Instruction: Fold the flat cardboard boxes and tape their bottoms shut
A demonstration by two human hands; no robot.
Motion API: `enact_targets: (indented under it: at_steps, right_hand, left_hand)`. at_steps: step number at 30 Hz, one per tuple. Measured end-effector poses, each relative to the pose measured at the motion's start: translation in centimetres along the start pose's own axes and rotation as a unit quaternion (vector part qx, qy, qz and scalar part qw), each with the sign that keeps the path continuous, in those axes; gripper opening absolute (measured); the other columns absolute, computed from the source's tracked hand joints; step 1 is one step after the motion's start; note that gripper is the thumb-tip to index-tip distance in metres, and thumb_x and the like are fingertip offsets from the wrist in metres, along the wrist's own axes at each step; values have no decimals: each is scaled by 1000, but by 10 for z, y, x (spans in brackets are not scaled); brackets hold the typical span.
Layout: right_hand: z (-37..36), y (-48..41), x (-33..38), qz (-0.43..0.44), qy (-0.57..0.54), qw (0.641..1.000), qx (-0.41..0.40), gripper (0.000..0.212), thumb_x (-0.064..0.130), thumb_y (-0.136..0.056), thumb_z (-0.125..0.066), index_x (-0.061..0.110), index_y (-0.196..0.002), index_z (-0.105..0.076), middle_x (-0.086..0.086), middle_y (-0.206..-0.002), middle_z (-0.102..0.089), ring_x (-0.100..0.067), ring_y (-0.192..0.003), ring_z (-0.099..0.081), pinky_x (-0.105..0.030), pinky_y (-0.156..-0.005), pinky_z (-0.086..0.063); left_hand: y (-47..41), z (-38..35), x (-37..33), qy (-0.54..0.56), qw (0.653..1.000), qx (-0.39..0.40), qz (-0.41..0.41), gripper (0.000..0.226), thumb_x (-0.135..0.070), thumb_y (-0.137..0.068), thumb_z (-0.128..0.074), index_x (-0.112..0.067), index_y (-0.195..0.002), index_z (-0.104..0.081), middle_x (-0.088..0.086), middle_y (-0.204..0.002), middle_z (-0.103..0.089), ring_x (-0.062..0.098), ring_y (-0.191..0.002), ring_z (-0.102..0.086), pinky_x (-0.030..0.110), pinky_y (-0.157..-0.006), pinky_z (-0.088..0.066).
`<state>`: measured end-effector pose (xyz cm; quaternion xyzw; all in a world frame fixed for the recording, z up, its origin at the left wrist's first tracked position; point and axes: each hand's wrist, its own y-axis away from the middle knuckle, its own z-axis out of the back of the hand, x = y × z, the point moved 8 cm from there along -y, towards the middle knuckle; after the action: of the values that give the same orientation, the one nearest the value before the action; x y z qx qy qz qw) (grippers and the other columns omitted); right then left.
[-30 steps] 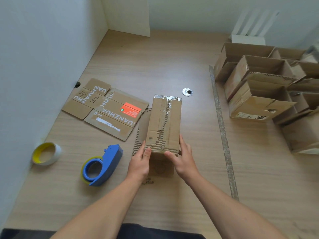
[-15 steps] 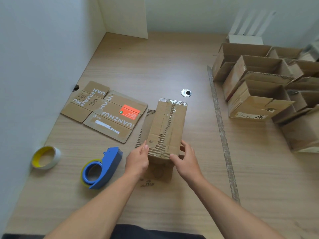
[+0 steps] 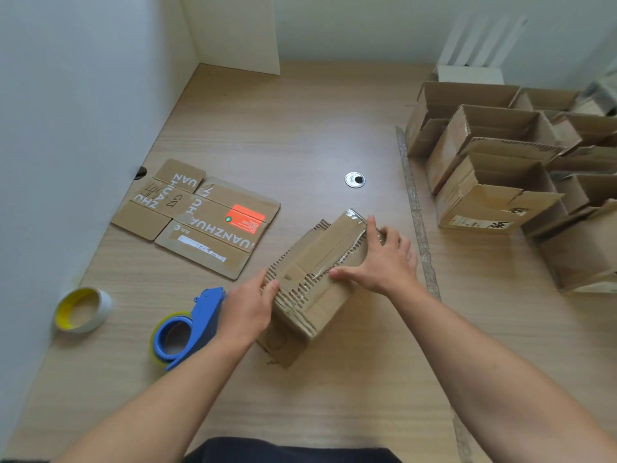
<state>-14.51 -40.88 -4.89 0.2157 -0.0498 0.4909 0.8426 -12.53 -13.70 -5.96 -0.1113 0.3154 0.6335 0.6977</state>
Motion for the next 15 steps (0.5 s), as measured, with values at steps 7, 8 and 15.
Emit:
enact_targets:
  at_steps: [7, 8, 15]
  right_hand:
    - [-3, 8, -4, -94, -75, 991, -50, 132, 89, -48, -69, 30, -153, -16, -7, -142, -30, -30, -131, -26, -47, -105, -31]
    - [-3, 10, -6, -103, -80, 990, -60, 124, 87, -50, -70, 29, -149, -23, -6, -139, -33, -30, -130, -28, -47, -103, -32]
    - [-1, 11, -8, -122, -101, 986, -59, 98, 75, -63, -73, 16, -133, -39, -9, -134, -37, -31, -130, -31, -47, -102, -34]
  left_hand:
    - [20, -24, -7, 141, 985, -36, 90, 100, -52, -82, -72, -13, -156, -18, 7, -158, -31, 27, -143, -32, 42, -117, -30]
    - [18, -24, -10, 147, 983, -38, 100, 104, -52, -80, -73, -14, -157, -14, 6, -160, -27, 26, -144, -30, 40, -118, -27]
    - [10, -29, -13, 179, 971, -32, 156, 119, -54, -76, -77, -15, -158, 0, 6, -164, -17, 25, -148, -22, 37, -118, -20]
